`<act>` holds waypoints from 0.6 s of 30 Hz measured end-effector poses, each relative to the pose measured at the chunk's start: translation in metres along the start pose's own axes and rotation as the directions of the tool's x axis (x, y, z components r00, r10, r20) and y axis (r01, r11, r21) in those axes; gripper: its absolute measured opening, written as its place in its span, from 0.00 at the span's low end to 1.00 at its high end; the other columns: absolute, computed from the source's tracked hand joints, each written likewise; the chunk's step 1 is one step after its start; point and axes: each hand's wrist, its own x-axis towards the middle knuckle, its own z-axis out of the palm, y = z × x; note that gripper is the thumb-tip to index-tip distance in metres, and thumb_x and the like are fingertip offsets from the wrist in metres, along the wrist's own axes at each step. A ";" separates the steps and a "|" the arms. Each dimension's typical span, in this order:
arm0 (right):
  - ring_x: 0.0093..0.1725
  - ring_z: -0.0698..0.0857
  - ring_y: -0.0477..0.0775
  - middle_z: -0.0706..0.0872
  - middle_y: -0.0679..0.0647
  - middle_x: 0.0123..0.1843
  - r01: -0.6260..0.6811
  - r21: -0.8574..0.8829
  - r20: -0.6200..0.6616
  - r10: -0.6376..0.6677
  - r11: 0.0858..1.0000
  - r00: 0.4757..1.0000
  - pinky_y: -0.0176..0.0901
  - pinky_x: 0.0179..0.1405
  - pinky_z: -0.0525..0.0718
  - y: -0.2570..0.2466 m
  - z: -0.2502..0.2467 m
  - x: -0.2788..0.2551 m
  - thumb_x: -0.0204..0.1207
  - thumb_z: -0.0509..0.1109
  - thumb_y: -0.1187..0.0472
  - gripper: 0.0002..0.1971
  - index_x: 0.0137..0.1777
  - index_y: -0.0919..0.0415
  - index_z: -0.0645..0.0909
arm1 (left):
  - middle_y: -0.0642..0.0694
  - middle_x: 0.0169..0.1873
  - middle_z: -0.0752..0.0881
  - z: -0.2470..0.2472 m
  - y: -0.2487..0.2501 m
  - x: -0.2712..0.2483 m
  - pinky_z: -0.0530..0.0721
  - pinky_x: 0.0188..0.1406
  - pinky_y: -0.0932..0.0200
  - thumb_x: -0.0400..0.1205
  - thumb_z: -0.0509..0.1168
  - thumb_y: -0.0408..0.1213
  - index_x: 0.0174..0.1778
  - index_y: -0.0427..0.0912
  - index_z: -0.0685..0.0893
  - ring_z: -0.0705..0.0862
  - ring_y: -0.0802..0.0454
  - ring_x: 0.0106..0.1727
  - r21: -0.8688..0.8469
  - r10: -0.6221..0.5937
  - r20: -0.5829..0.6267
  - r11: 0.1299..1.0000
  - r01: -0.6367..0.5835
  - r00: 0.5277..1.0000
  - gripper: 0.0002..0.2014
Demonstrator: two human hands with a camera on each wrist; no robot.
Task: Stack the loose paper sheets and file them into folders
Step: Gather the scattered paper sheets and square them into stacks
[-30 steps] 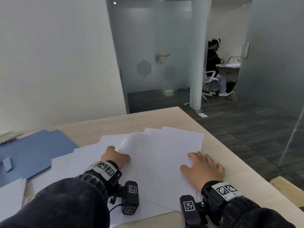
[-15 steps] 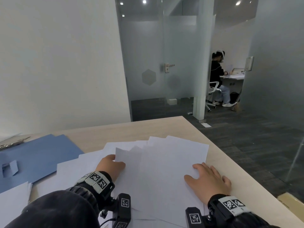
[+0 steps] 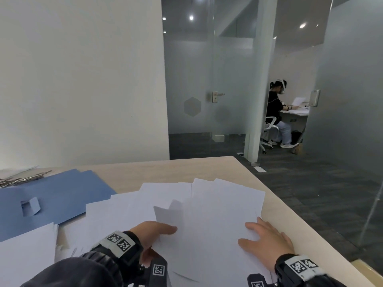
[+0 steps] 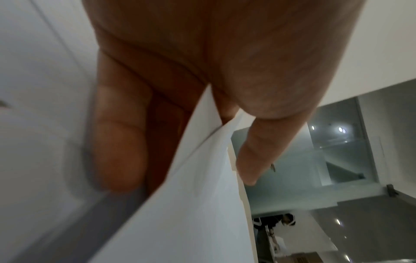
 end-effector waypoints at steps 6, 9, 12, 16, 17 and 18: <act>0.89 0.42 0.49 0.43 0.43 0.91 -0.005 -0.042 0.085 0.009 0.999 0.996 0.58 0.87 0.41 -0.003 -0.001 -0.015 0.73 0.63 0.30 0.36 0.82 0.27 0.60 | 0.29 0.51 0.92 0.022 -0.006 -0.014 0.81 0.65 0.23 0.70 0.76 0.29 0.59 0.33 0.88 0.89 0.24 0.58 0.123 0.030 0.056 0.992 -0.037 0.998 0.20; 0.89 0.40 0.51 0.40 0.44 0.91 -0.001 -0.062 0.143 0.009 0.998 0.990 0.60 0.86 0.40 -0.008 -0.002 -0.020 0.73 0.62 0.29 0.35 0.81 0.25 0.59 | 0.31 0.48 0.93 0.026 -0.008 -0.023 0.85 0.61 0.26 0.69 0.75 0.26 0.54 0.33 0.91 0.91 0.27 0.52 0.173 0.060 0.054 0.983 -0.068 0.997 0.17; 0.89 0.40 0.53 0.42 0.44 0.91 0.009 -0.070 0.179 0.004 0.998 0.984 0.62 0.86 0.40 -0.008 -0.003 -0.025 0.73 0.60 0.27 0.33 0.80 0.23 0.61 | 0.31 0.48 0.93 0.027 -0.012 -0.031 0.91 0.50 0.40 0.68 0.73 0.25 0.53 0.32 0.91 0.91 0.29 0.53 0.231 0.092 -0.007 0.969 -0.087 0.996 0.16; 0.89 0.50 0.55 0.48 0.48 0.91 0.020 -0.026 0.197 -0.014 0.999 0.980 0.56 0.87 0.49 -0.004 -0.006 -0.031 0.72 0.66 0.28 0.34 0.79 0.29 0.69 | 0.31 0.51 0.92 0.029 -0.018 -0.041 0.91 0.51 0.36 0.69 0.68 0.22 0.53 0.37 0.89 0.91 0.29 0.54 0.275 0.159 -0.072 0.952 -0.134 0.985 0.17; 0.88 0.55 0.54 0.51 0.48 0.90 0.026 -0.003 0.193 -0.025 1.000 0.981 0.54 0.87 0.53 -0.004 -0.006 -0.032 0.72 0.67 0.30 0.34 0.79 0.32 0.70 | 0.31 0.50 0.92 0.029 -0.018 -0.045 0.90 0.52 0.33 0.69 0.67 0.22 0.51 0.39 0.89 0.91 0.29 0.52 0.273 0.183 -0.083 0.950 -0.154 0.980 0.17; 0.87 0.59 0.53 0.54 0.49 0.90 0.029 0.039 0.179 -0.036 0.999 0.983 0.52 0.86 0.57 -0.004 -0.005 -0.033 0.72 0.69 0.32 0.35 0.80 0.36 0.70 | 0.32 0.49 0.92 0.029 -0.017 -0.048 0.90 0.53 0.32 0.71 0.66 0.22 0.50 0.41 0.89 0.91 0.30 0.52 0.276 0.212 -0.100 0.945 -0.178 0.972 0.16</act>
